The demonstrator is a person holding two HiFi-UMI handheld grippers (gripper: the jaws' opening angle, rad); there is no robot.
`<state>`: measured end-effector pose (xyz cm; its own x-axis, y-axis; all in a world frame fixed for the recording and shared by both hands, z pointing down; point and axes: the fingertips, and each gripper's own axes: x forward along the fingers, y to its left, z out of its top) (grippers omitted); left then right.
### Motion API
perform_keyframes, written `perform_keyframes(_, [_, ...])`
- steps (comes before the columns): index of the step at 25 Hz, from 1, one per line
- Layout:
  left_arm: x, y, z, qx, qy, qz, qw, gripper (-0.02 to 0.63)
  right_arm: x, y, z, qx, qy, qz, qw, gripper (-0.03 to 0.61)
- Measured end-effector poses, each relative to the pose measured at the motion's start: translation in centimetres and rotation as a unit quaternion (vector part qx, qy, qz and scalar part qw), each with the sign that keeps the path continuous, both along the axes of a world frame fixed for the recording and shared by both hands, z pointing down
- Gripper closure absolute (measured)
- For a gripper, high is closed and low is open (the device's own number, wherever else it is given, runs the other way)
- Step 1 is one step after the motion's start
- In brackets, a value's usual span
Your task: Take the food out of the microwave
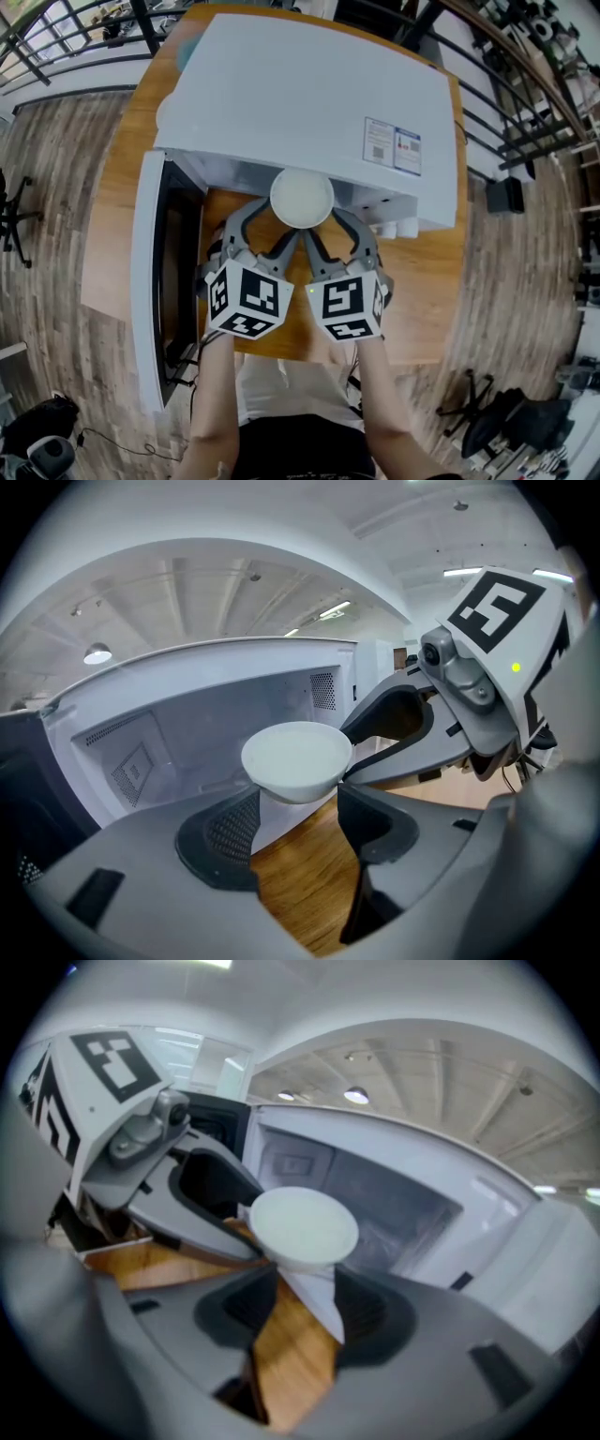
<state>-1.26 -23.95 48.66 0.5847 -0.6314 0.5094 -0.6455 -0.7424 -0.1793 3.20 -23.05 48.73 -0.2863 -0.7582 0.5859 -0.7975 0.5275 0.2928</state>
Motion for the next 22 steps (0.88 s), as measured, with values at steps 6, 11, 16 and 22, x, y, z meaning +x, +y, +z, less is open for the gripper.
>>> perform_keyframes(6, [0.8,2.5,0.2,0.008,-0.009,-0.011,0.9999,0.327,1.0,2.3,0.3,0.000,0.004,-0.009,1.000,0.373])
perform_keyframes(11, [0.5,5.4,2.5,-0.005,-0.020,-0.021,0.9996,0.327,0.9,5.0,2.4,-0.015,0.016,-0.027,0.999,0.373])
perform_keyframes(16, [-0.3,8.5,7.2,-0.032,-0.029,-0.035,0.9985,0.327,0.1,7.7,7.2,-0.049,0.029,-0.041,0.998,0.373])
perform_keyframes(22, [-1.5,10.7,9.9,-0.048,-0.033,-0.041,0.9975,0.327,-1.1,9.7,10.2,-0.071,0.025,-0.048,0.996,0.373])
